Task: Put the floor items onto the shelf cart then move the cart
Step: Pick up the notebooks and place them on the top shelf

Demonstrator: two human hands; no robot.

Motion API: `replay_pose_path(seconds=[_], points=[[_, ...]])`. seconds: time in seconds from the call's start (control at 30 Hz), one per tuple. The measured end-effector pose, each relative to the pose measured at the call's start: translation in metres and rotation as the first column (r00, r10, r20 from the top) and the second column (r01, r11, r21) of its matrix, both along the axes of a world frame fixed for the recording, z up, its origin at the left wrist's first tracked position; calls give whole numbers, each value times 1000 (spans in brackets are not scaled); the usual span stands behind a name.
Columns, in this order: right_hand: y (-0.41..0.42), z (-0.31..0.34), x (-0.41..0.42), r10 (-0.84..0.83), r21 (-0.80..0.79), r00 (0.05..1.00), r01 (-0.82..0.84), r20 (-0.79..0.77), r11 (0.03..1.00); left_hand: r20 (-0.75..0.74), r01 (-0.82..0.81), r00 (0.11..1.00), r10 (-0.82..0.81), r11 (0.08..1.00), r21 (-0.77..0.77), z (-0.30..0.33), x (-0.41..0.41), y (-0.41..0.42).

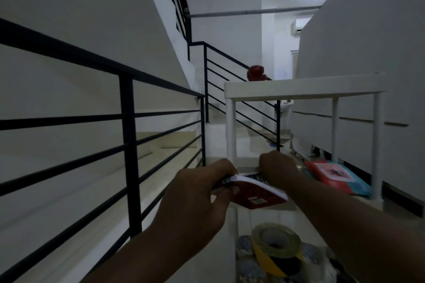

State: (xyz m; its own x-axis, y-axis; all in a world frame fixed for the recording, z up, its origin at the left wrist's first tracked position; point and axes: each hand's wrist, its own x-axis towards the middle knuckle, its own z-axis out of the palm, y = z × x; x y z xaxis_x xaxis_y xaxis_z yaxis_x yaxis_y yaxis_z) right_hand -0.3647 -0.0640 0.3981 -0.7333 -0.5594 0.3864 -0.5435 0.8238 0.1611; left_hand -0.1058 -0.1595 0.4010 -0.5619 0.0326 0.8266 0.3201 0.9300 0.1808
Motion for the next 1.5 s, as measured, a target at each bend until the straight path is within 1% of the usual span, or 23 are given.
replay_pose_path(seconds=[0.07,0.1,0.13,0.2,0.23,0.3,0.33,0.37,0.4,0.43,0.5,0.57,0.7,0.8,0.9,1.0,1.07,1.13,1.17,1.2,1.3,1.43,1.5], points=[[3,5,-4,10,96,992,-22,127,995,-16,7,1000,-7,1000,1,-3,3,0],[7,8,-4,24,99,981,-44,191,994,-24,12,1000,-12,1000,2,-5,3,1],[13,12,-3,61,58,971,-76,233,995,-30,18,999,-18,1000,5,-8,3,3],[28,24,8,212,-137,955,-186,207,973,-41,31,999,-30,999,25,-13,2,6],[39,33,20,310,-257,930,-256,198,932,-45,37,998,-35,999,31,-15,0,9],[66,51,58,529,-448,812,-389,247,805,-61,53,997,-51,998,42,-18,-7,16],[81,59,83,613,-484,737,-441,284,756,-65,64,996,-61,997,52,-19,-12,20],[95,61,105,656,-478,686,-482,314,734,-70,71,995,-67,996,62,-19,-17,24],[108,61,122,667,-439,674,-519,318,733,-79,71,995,-66,995,68,-17,-22,28],[117,58,133,654,-369,705,-550,276,749,-87,70,994,-64,995,72,-15,-27,32],[126,48,138,574,-225,814,-545,89,807,-94,83,993,-76,994,71,-10,-39,38],[125,42,130,488,-215,871,-489,-60,845,-98,89,992,-82,994,70,-5,-53,41],[102,40,98,359,-210,916,-392,-180,896,-33,-1,999,4,998,71,-8,-77,33],[70,34,72,243,-157,952,-274,-188,949,-27,-27,999,28,998,57,-16,-77,24],[37,16,47,202,-94,958,-224,-201,970,-13,-21,1000,21,999,48,-28,-62,17],[15,-3,17,169,-98,969,-189,-181,977,33,-30,999,30,1000,-2,-39,-47,11],[6,-9,5,194,-165,978,-204,-74,965,60,-38,997,43,997,-70,-44,-41,9],[0,-10,-1,242,-138,968,-230,71,963,80,-33,996,42,993,-112,-47,-39,6],[1,-9,0,254,-115,960,-241,121,964,87,-29,995,39,993,-115,-48,-39,6],[2,-8,0,272,-121,953,-256,133,959,85,-26,996,36,993,-114,-49,-40,5],[18,-1,12,332,-234,941,-310,60,922,101,-18,995,25,997,-76,-55,-39,6],[60,8,57,372,-290,923,-384,-100,877,142,-34,989,46,996,-86,-59,-29,18],[83,4,87,414,-323,892,-451,-181,832,180,-21,983,35,997,-80,-61,-22,28]])
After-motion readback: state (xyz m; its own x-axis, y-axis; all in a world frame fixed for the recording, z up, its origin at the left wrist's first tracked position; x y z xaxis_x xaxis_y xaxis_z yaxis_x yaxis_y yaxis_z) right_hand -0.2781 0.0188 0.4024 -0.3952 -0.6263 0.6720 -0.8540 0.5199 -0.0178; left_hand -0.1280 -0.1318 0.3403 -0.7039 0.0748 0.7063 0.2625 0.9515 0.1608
